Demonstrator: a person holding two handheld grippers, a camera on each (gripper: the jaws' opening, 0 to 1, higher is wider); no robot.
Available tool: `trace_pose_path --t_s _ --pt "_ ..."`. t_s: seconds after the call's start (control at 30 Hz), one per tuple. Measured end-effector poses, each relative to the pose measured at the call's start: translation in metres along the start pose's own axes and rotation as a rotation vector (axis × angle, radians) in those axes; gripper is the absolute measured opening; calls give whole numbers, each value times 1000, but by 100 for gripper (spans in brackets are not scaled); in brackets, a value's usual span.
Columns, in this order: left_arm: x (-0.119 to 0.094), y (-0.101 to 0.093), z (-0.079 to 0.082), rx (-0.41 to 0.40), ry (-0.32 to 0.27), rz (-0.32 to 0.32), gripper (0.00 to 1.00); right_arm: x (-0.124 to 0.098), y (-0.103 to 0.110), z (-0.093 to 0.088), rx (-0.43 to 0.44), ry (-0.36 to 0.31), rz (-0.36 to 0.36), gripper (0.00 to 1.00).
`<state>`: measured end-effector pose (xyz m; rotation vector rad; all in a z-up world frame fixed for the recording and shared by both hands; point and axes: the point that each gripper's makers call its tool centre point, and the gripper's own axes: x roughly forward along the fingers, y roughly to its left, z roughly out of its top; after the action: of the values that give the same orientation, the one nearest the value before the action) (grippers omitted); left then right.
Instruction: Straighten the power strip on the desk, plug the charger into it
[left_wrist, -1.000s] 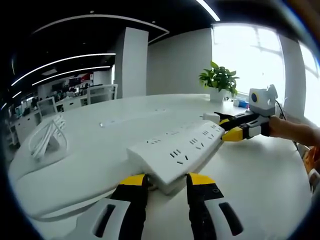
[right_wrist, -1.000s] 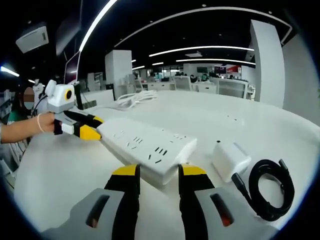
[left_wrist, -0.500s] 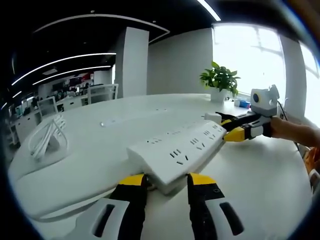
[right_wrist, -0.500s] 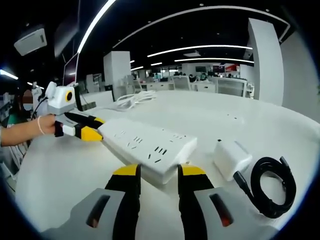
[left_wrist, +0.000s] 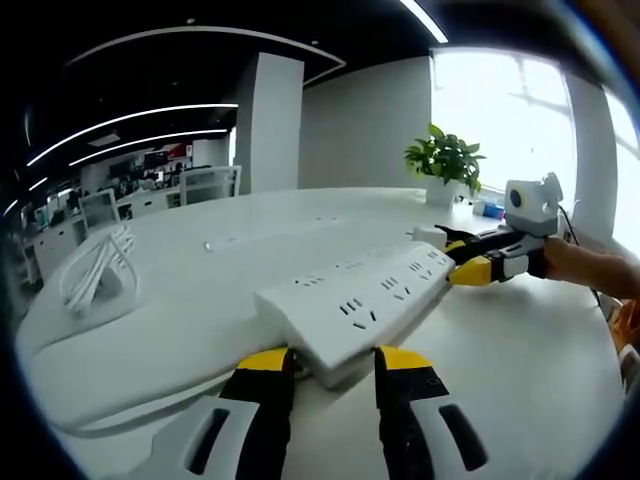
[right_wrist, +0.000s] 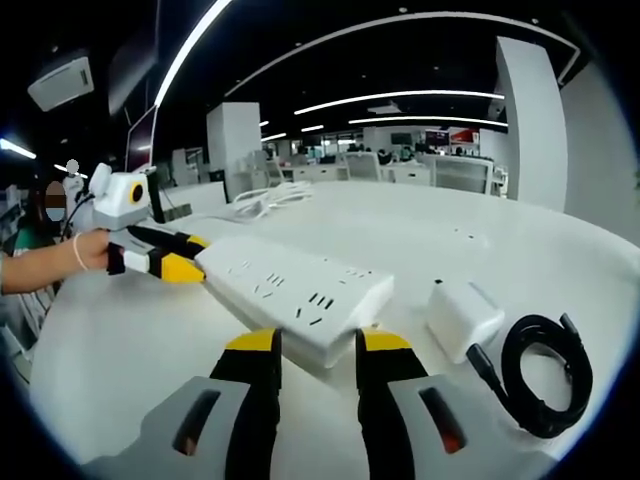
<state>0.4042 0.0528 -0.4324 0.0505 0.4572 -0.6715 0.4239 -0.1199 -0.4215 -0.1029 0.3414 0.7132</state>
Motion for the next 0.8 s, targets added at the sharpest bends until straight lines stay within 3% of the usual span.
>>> trace_pose_path --t_s 0.4,0.8 --pt "0 0 0 -11 -4 -4 32 0 0 0 -5 -3 0 28" --pt "-1 0 -2 31 -5 4 32 0 0 -1 -21 2 -4 28"
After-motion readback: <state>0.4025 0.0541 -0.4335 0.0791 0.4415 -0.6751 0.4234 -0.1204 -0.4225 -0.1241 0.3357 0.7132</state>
